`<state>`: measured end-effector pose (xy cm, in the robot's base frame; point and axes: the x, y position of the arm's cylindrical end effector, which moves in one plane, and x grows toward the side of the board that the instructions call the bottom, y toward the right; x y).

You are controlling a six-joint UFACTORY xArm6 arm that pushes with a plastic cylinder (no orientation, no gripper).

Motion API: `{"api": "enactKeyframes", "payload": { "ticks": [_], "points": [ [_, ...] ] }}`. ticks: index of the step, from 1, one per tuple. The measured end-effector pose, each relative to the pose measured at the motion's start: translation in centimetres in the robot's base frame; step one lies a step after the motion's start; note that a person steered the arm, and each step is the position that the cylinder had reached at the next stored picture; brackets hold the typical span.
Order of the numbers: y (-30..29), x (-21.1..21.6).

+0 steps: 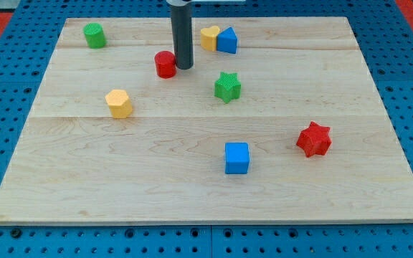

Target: Push the red circle to the center left

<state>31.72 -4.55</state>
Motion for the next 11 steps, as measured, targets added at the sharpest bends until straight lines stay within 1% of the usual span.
{"api": "enactKeyframes", "payload": {
  "ticks": [1,2,3,4,5,6,10,11],
  "points": [
    [0.4,-0.5],
    [-0.5,-1.5],
    [-4.4,-1.0],
    [-8.4,0.5],
    [-7.1,3.2],
    [-6.6,4.8],
    [-16.3,5.6],
    [-17.6,6.9]
  ]
}}
